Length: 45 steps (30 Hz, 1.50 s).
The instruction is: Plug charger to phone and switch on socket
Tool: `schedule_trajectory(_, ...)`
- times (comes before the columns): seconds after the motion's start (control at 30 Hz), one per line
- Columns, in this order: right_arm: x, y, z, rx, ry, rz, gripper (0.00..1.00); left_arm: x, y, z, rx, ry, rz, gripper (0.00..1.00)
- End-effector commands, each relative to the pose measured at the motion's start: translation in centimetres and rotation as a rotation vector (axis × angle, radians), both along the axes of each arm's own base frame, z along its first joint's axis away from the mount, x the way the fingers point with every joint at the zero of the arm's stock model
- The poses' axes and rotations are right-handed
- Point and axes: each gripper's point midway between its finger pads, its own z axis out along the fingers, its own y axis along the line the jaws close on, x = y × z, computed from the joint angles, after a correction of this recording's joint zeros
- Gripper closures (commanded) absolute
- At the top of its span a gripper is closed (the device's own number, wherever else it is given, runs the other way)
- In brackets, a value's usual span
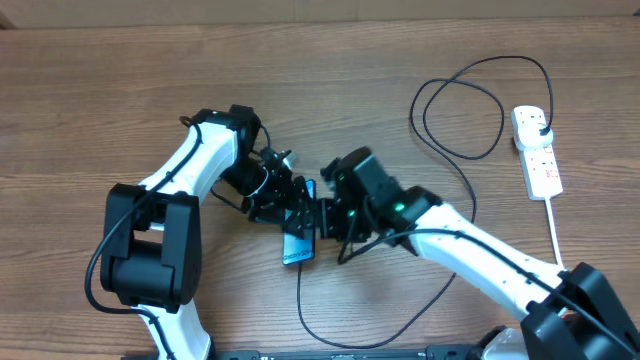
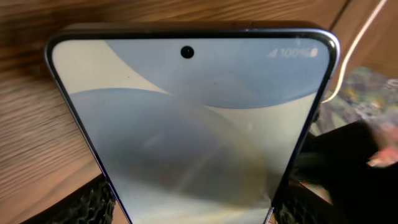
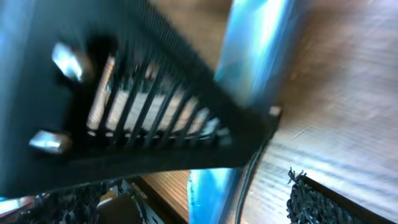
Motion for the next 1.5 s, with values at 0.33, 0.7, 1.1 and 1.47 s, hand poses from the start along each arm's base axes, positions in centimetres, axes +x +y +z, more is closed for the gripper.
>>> schedule_trajectory(0.33, -0.2, 0.2, -1.1, -0.062, 0.018, -0.082, 0.21, 0.2, -1.7, 1.9, -0.122, 0.003, 0.002, 0.52)
schedule_trajectory(0.7, -0.3, 0.2, -1.1, -0.062, 0.024, -0.088, 0.77, 0.4, -2.6, 2.9, -0.226, -0.048, -0.033, 0.50)
schedule_trajectory(1.1, 0.3, 0.9, 1.7, 0.101, 0.021, 0.006, 0.96, 1.3, -3.3, 3.6, -0.305, -0.104, -0.033, 0.42)
schedule_trajectory(1.47, 4.4, 0.8, 8.1, 0.435, -0.091, 0.072, 0.96, 4.8, -3.9, 13.1, -0.928, -0.384, 0.058, 0.42)
